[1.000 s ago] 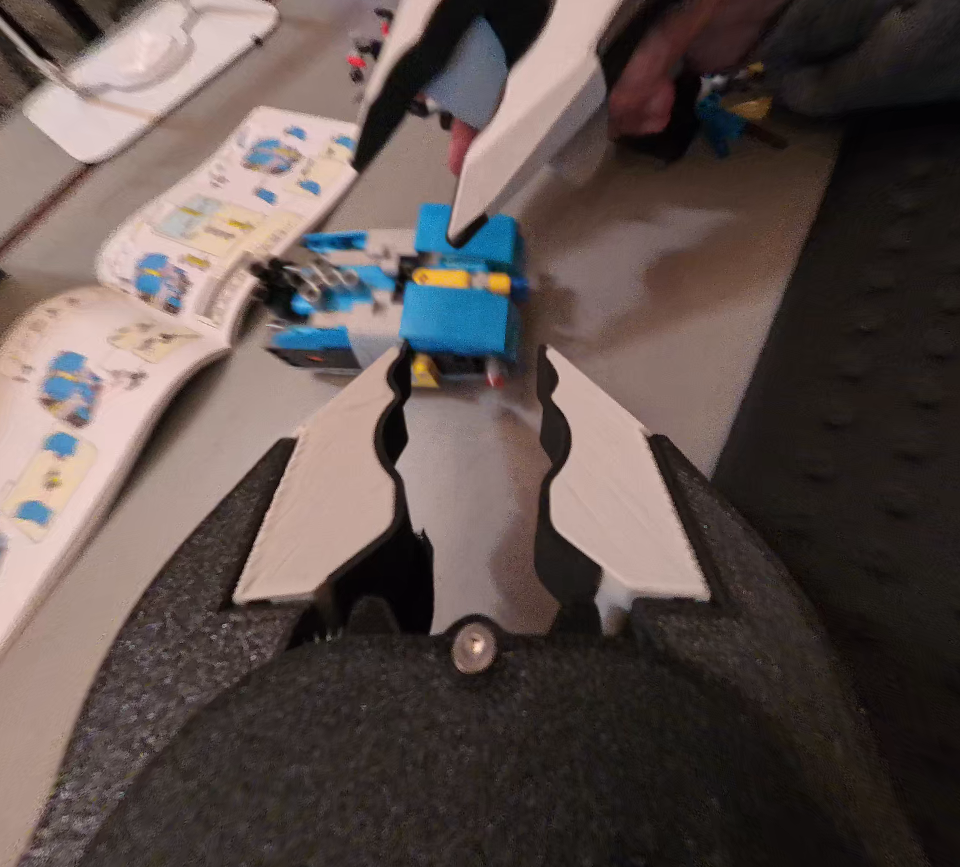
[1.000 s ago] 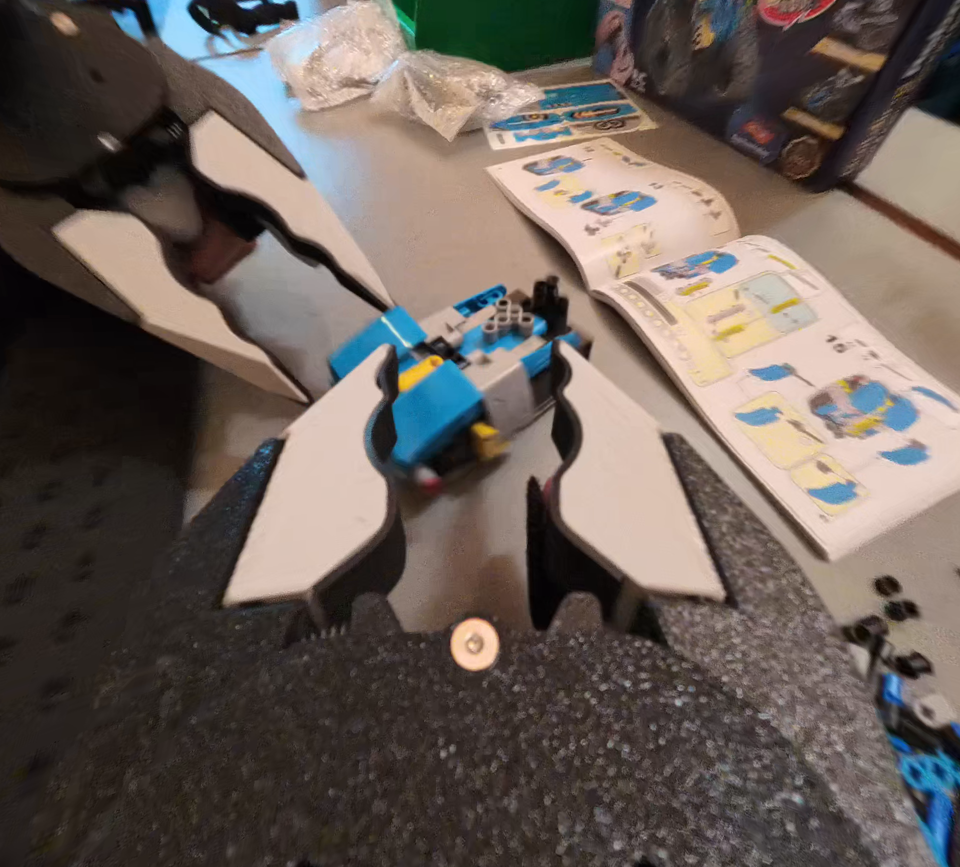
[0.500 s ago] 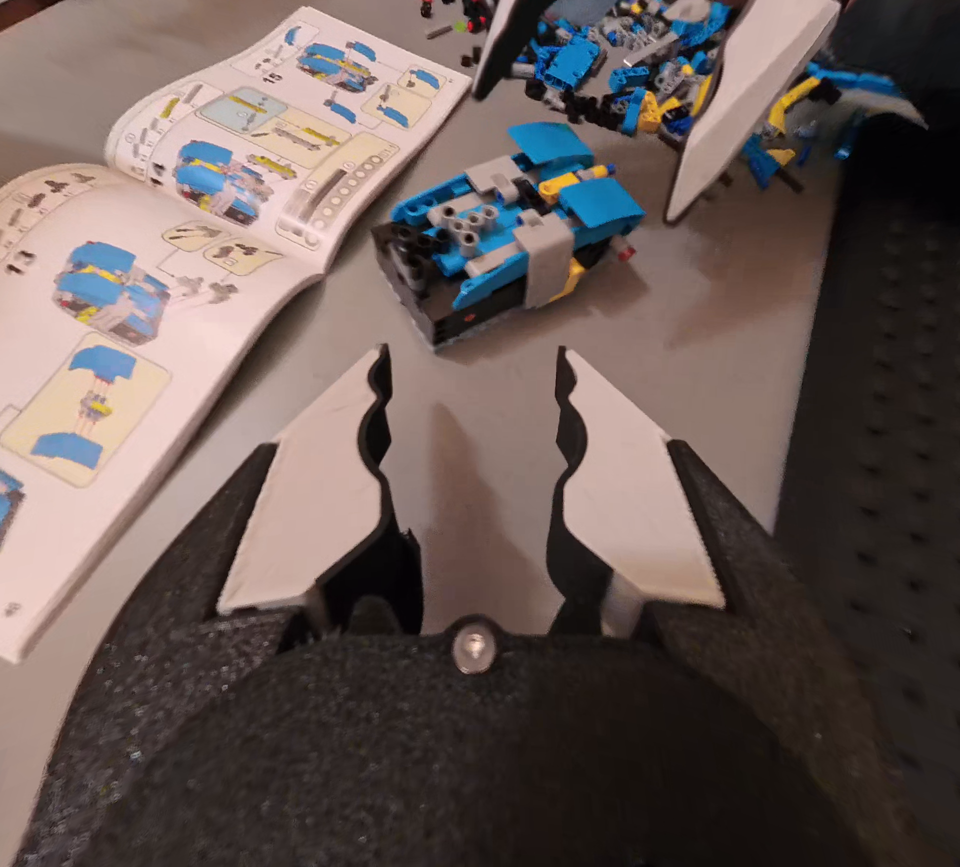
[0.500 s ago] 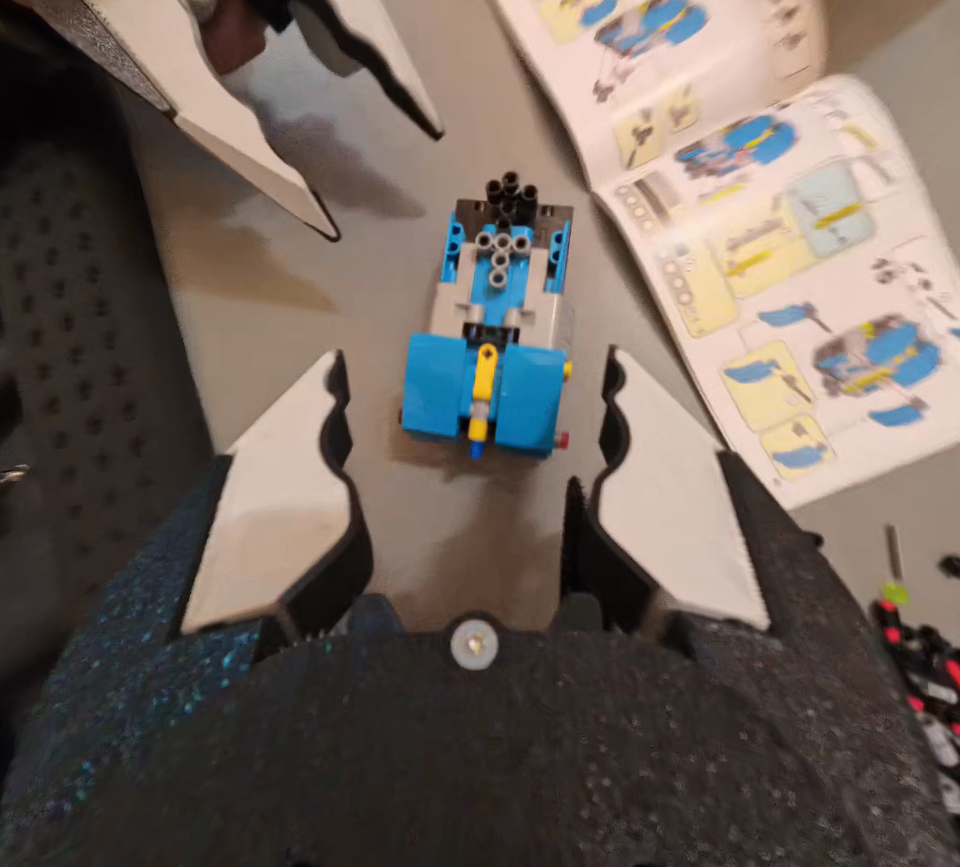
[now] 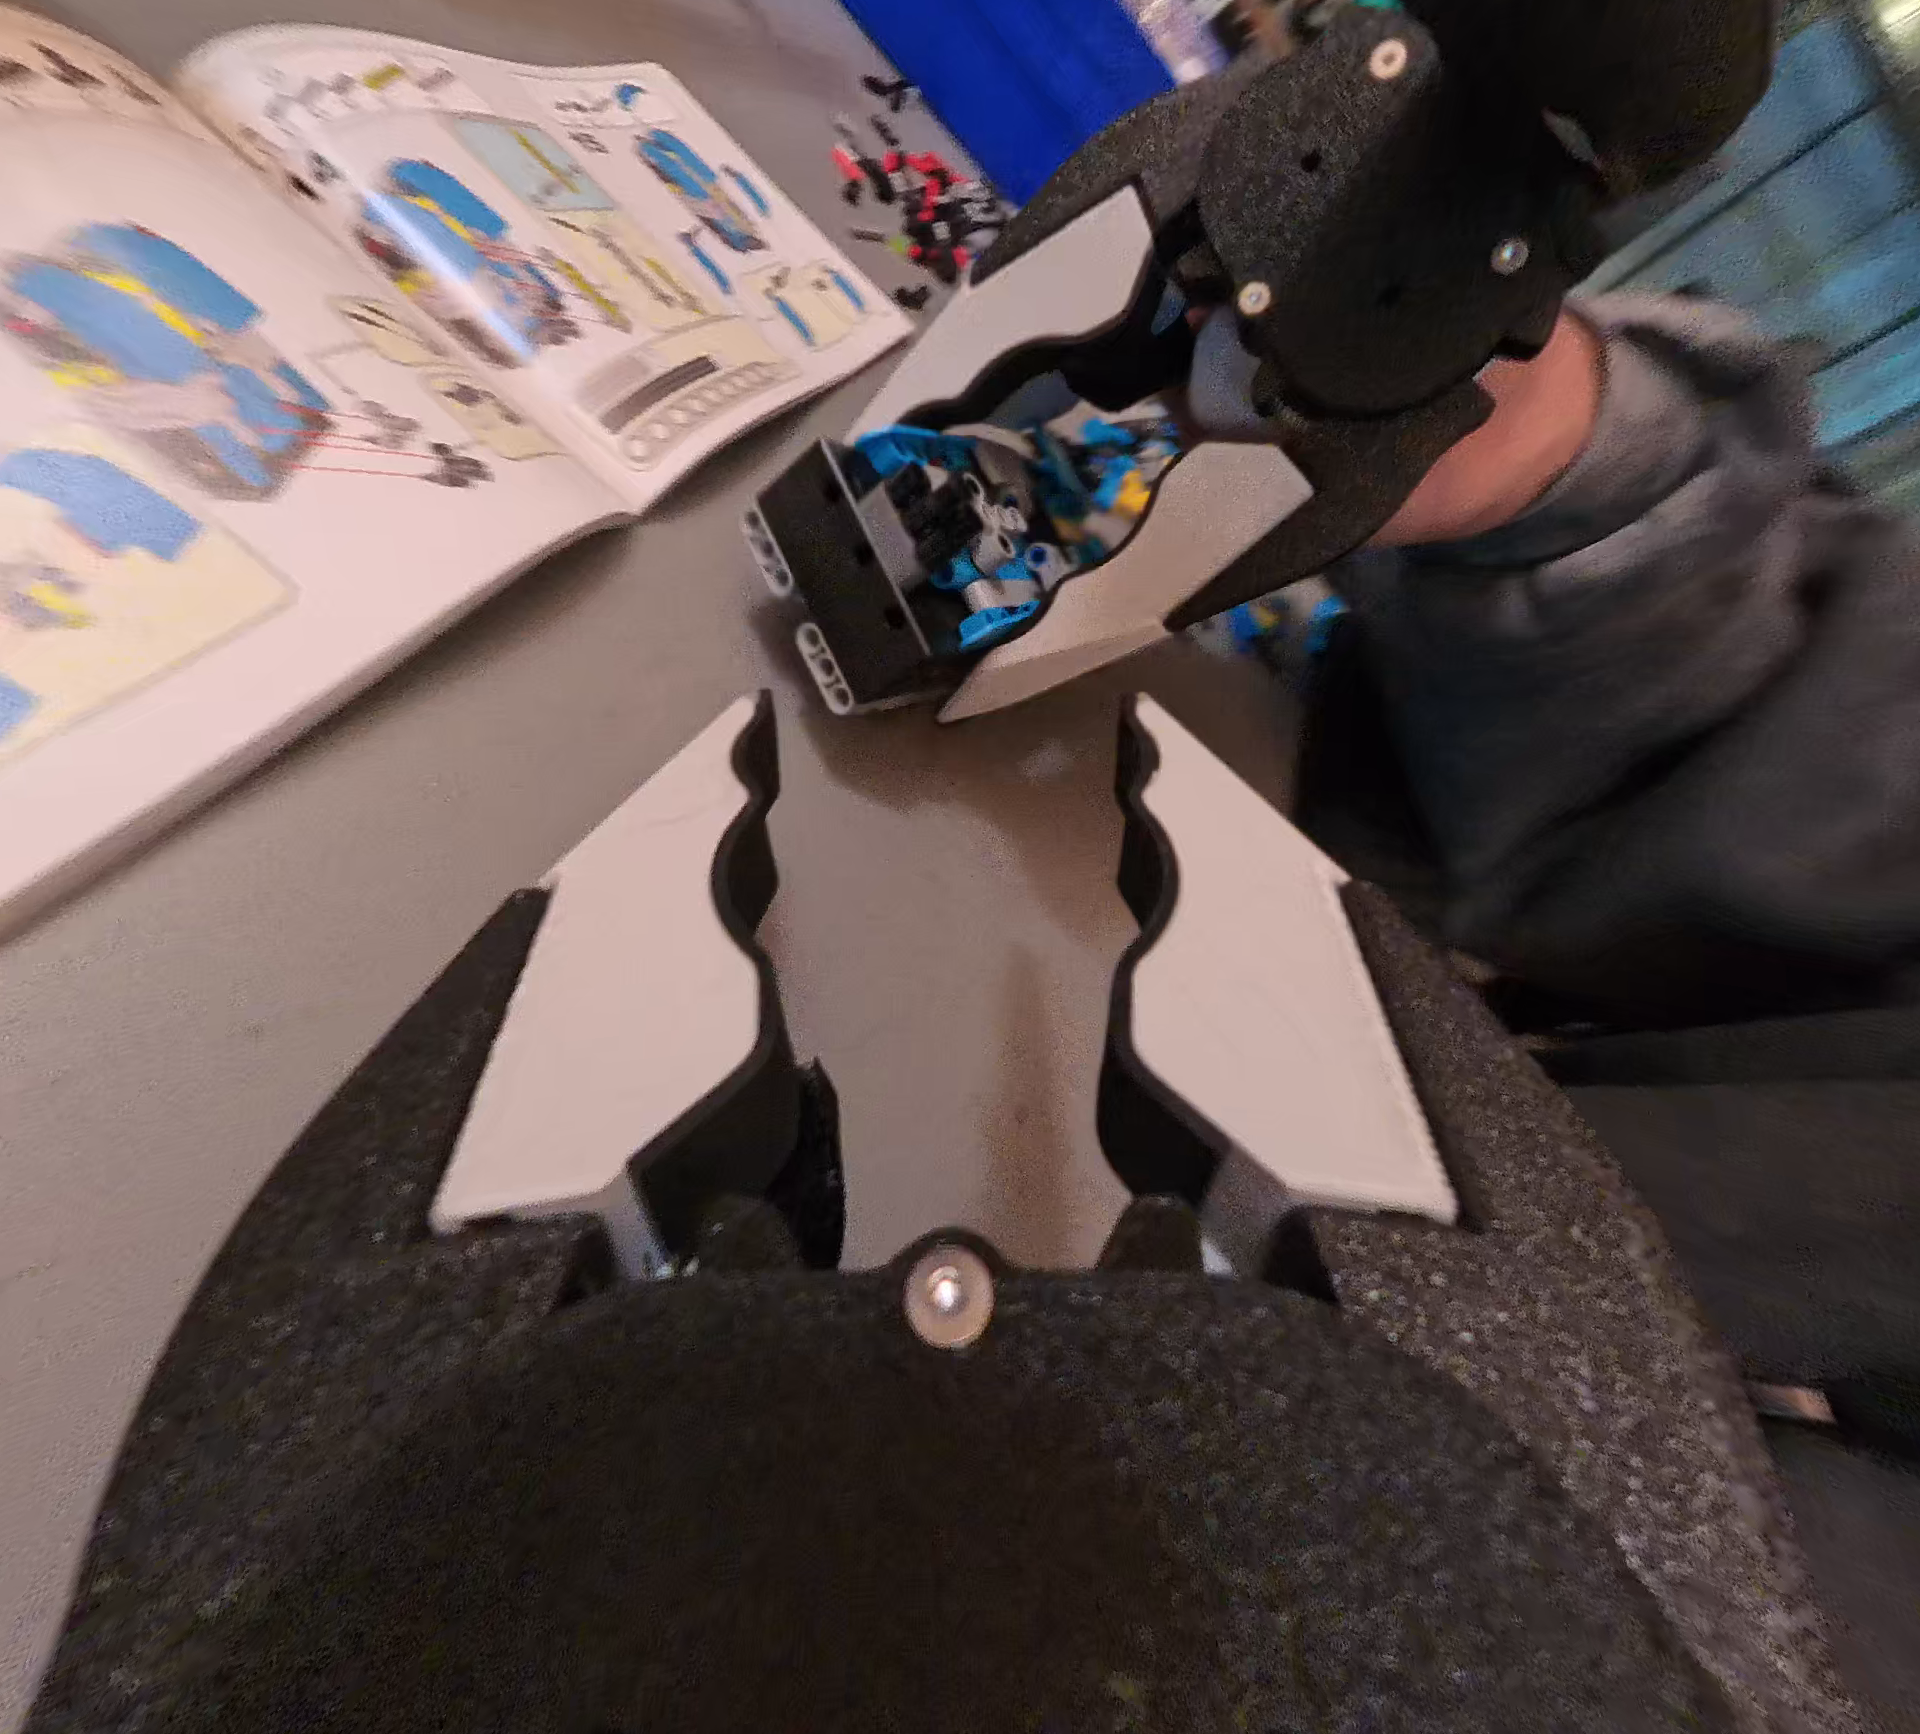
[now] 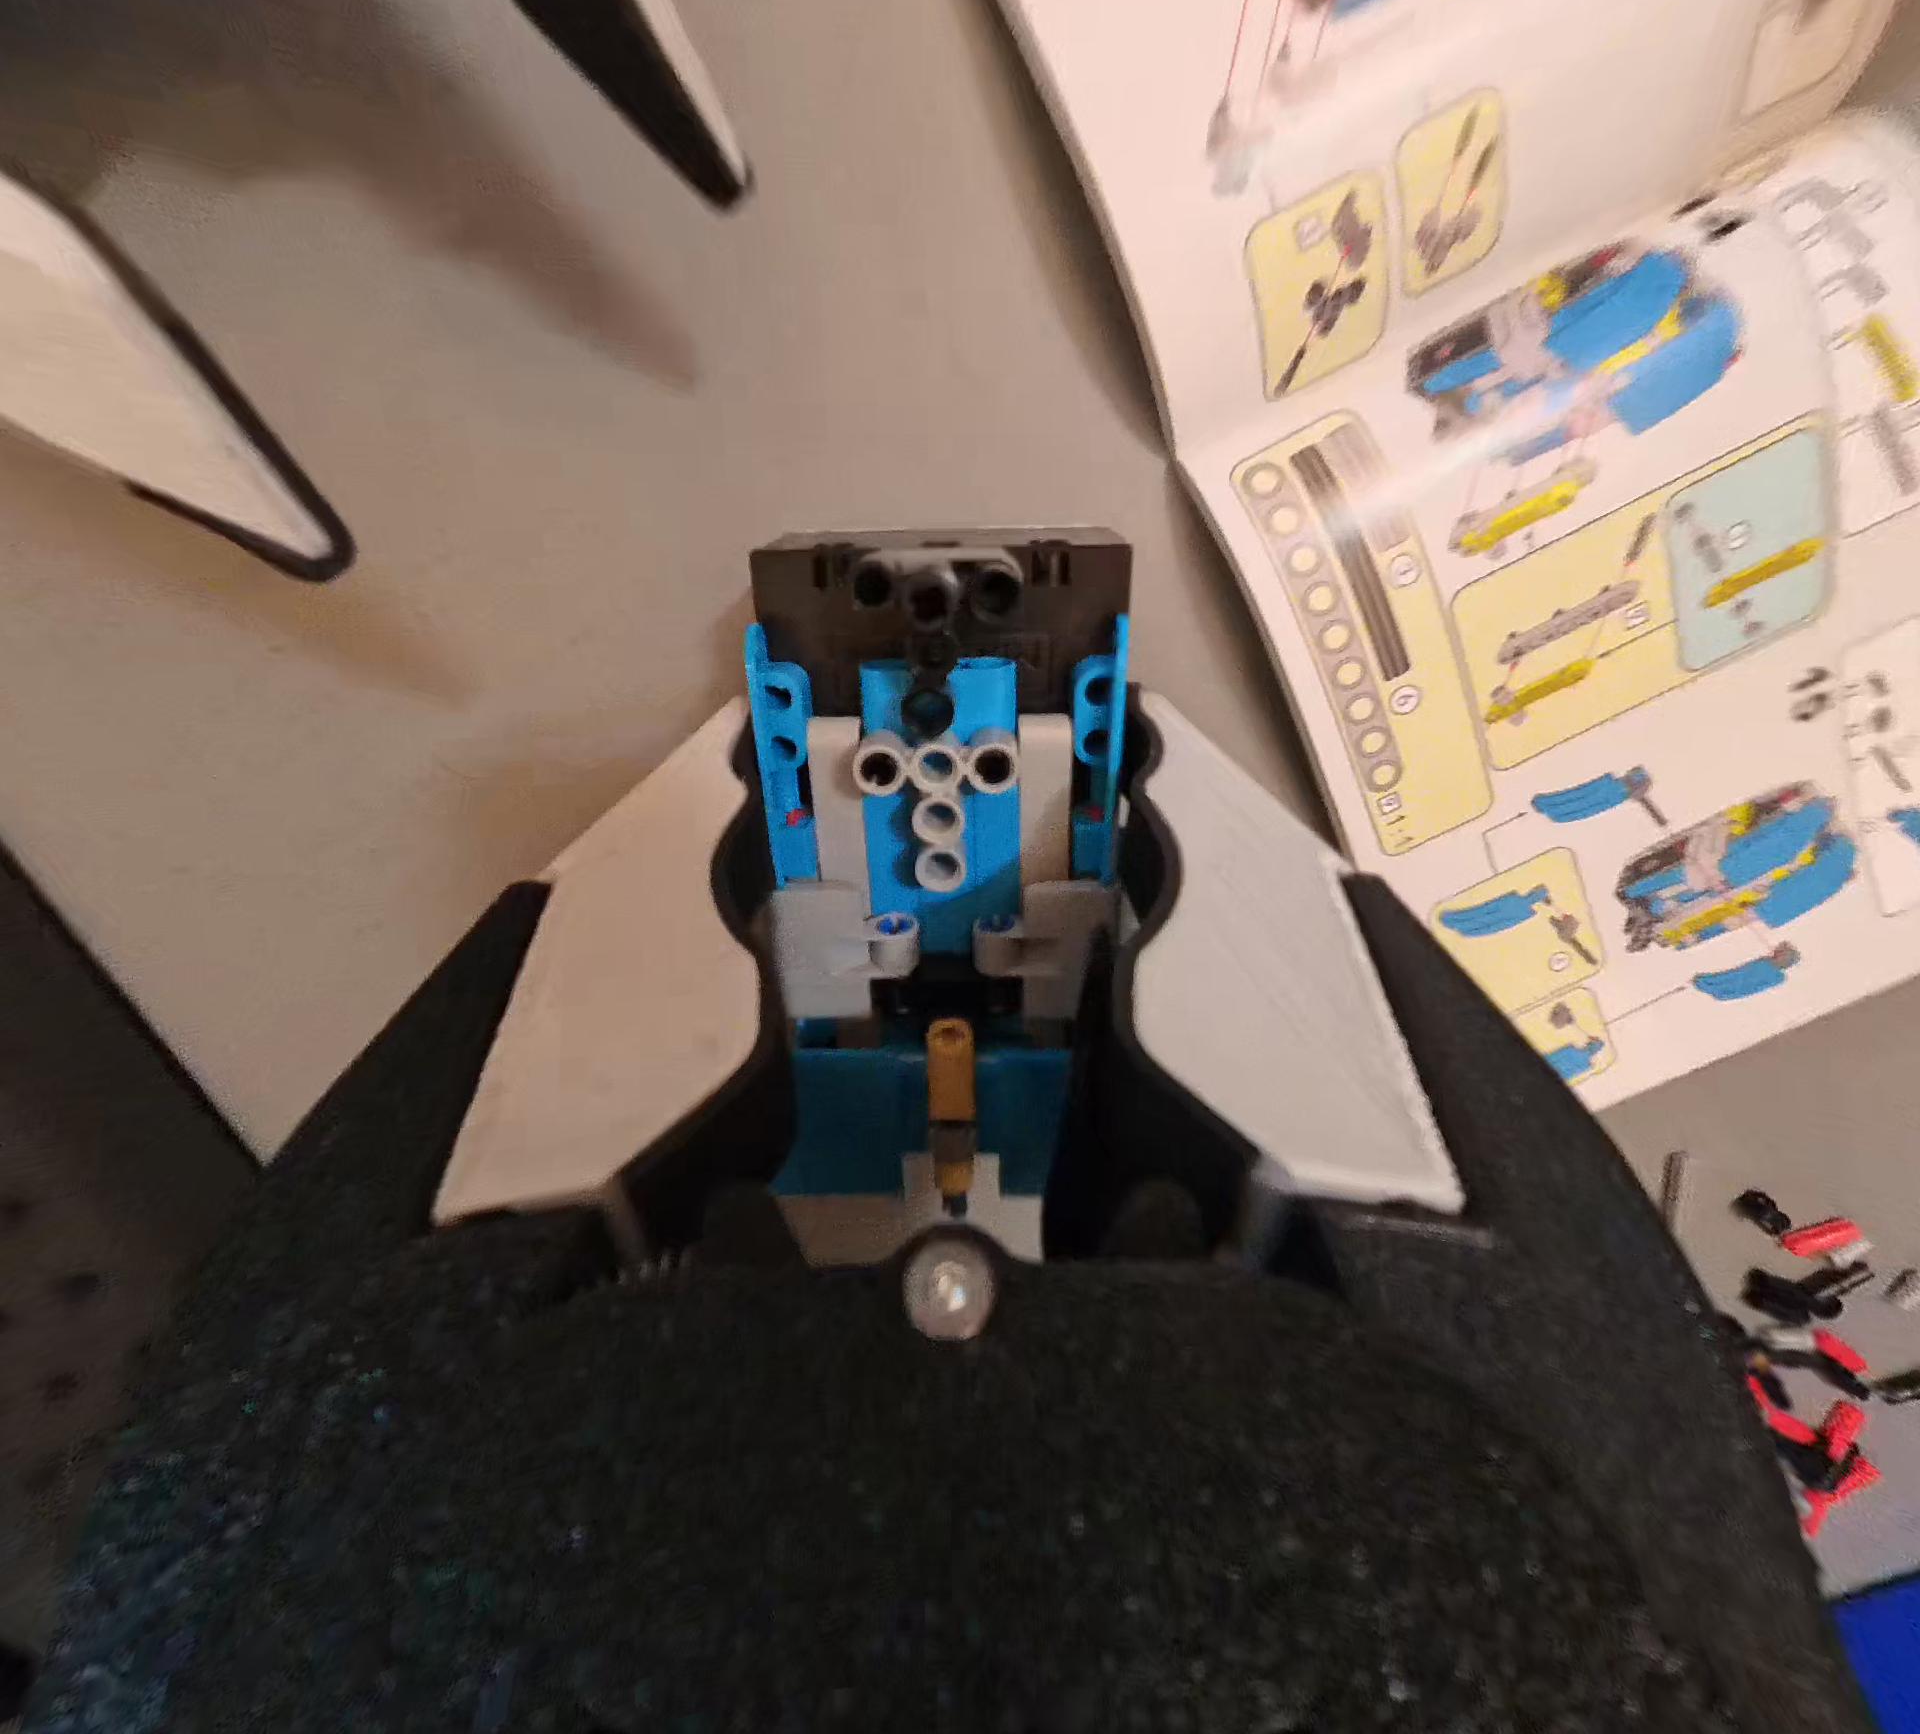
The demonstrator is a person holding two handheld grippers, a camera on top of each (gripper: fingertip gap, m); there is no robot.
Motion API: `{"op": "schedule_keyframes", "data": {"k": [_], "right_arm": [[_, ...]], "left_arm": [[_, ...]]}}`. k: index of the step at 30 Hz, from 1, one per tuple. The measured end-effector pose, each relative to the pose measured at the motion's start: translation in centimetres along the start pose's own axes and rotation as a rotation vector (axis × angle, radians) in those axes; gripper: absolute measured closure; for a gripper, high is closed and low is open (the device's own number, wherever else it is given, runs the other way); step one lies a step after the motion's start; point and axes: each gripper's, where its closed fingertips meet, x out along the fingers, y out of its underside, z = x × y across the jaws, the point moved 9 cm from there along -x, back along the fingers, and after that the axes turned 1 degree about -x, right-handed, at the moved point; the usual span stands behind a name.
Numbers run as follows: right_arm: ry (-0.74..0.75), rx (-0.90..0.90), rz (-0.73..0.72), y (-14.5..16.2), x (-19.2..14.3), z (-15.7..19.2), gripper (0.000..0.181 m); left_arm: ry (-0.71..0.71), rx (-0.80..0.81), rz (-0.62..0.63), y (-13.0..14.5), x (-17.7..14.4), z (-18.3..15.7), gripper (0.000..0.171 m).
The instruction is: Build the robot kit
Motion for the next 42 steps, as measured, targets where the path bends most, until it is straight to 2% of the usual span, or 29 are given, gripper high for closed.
{"op": "schedule_keyframes", "data": {"k": [3,5,6,7,9,11,13,15,18,19,22,25,28,32,35,37,40,42], "right_arm": [[0.048,-0.092,-0.239,0.0,-2.7,1.5,0.116],[0.075,-0.111,-0.408,0.4,-4.4,2.5,0.116],[0.069,-0.131,-0.513,0.7,-5.1,3.1,0.116],[0.030,-0.130,-0.603,1.0,-5.6,3.5,0.116],[-0.115,-0.132,-0.748,2.0,-5.8,3.9,0.116],[-0.260,-0.138,-0.835,2.9,-5.4,4.1,0.116],[-0.367,-0.174,-0.838,3.4,-5.1,4.4,0.116],[-0.419,-0.212,-0.845,3.6,-5.0,4.7,0.116],[-0.456,-0.197,-0.863,3.8,-4.2,4.5,0.116],[-0.460,-0.194,-0.859,3.9,-4.0,4.4,0.116],[-0.461,-0.217,-0.845,4.1,-3.6,4.7,0.116],[-0.443,-0.217,-0.811,4.7,-2.8,4.8,0.116],[-0.421,-0.246,-0.820,5.0,-2.7,4.8,0.117],[-0.430,-0.190,-0.826,5.0,-2.7,4.4,0.116],[-0.359,-0.149,-0.808,5.0,-2.9,3.8,0.108],[-0.307,-0.112,-0.852,5.2,-3.9,3.3,0.105],[-0.173,-0.094,-0.998,5.2,-6.0,3.4,0.102],[-0.040,-0.092,-0.985,5.0,-5.8,4.7,0.094]], "left_arm": [[0.157,-0.075,-0.025,0.1,-0.2,-0.3,0.096],[0.234,-0.038,-0.054,-0.1,-0.5,-1.1,0.089],[0.258,0.010,-0.075,-0.2,-0.6,-1.6,0.079],[0.269,0.073,-0.101,-0.5,-0.8,-2.1,0.071],[0.253,0.235,-0.132,-0.6,-1.0,-2.7,0.066],[0.247,0.377,-0.108,0.0,-0.7,-3.1,0.064],[0.265,0.468,-0.086,0.6,-0.2,-3.7,0.064],[0.306,0.524,-0.115,0.6,0.1,-4.7,0.065],[0.341,0.587,-0.135,0.5,0.6,-6.0,0.079],[0.349,0.604,-0.139,0.4,0.8,-6.3,0.090],[0.324,0.634,-0.120,0.2,1.6,-6.5,0.106],[0.314,0.651,-0.040,0.4,2.5,-6.2,0.105],[0.299,0.647,0.007,1.0,3.6,-5.9,0.094],[0.251,0.695,0.008,0.3,3.2,-6.2,0.106],[0.160,0.743,0.038,0.1,2.5,-6.3,0.106],[0.118,0.730,0.025,0.0,1.9,-6.1,0.106],[0.040,0.609,-0.014,-0.4,1.1,-5.3,0.106],[-0.027,0.521,-0.045,-0.5,0.8,-4.9,0.105]]}}
